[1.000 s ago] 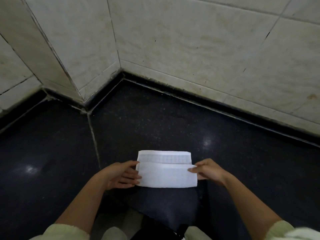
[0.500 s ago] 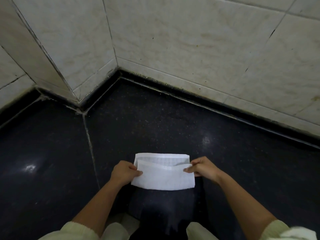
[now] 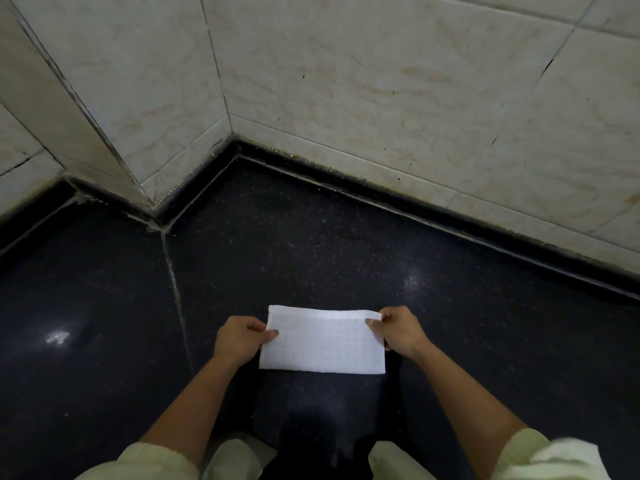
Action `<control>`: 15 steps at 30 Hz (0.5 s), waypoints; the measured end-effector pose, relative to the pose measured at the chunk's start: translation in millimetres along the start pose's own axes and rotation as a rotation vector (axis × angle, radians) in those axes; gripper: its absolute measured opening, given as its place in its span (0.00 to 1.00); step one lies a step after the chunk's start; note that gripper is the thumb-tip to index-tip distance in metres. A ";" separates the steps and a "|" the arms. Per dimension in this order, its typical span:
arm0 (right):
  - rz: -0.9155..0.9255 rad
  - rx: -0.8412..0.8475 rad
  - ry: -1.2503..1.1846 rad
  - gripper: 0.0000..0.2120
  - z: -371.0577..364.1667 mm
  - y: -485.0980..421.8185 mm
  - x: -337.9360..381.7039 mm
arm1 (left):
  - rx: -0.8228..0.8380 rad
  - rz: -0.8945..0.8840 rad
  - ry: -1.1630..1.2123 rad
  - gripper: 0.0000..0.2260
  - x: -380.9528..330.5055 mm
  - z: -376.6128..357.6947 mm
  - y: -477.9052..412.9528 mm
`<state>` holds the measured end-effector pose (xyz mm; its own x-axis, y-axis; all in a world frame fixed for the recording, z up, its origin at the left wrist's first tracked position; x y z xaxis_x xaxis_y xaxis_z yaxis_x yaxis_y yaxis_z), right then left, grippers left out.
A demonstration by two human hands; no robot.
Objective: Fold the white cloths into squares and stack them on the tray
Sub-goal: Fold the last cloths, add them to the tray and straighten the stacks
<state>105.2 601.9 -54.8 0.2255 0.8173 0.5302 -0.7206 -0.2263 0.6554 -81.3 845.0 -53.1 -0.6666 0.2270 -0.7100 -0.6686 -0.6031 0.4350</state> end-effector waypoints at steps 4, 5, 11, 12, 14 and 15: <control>0.005 -0.082 0.093 0.14 -2.0 -0.9 5.8 | 0.004 0.001 -0.050 0.05 4.4 -4.7 -3.5; 0.012 -0.101 0.109 0.16 -2.4 -0.4 6.3 | 0.002 0.000 -0.069 0.05 5.4 -5.6 -3.6; 0.175 -0.331 0.330 0.08 5.1 24.1 12.1 | -0.187 -0.219 -0.323 0.09 -8.7 -4.8 18.7; 0.266 -0.375 0.379 0.08 4.1 32.2 17.1 | -0.211 -0.319 -0.348 0.08 -15.9 -9.1 25.2; 0.407 -0.347 0.382 0.06 -6.9 48.3 26.3 | -0.171 -0.473 -0.376 0.06 -29.0 -25.4 36.8; 0.423 -0.266 0.354 0.04 -17.4 53.6 28.0 | -0.128 -0.506 -0.386 0.06 -33.5 -35.6 41.1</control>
<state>61.5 621.9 -14.2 -0.3148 0.8222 0.4743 -0.8494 -0.4670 0.2458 -74.7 785.4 -31.2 -0.3659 0.7510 -0.5496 -0.9025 -0.4304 0.0127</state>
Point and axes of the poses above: each hand's wrist, its own y-axis away from the middle knuckle, its own z-axis out of the back of the hand, x = y × z, the point moved 6 cm from there along -y, towards the middle knuckle, and after that the axes turned 9 degrees about -z, right-handed, at the moved point
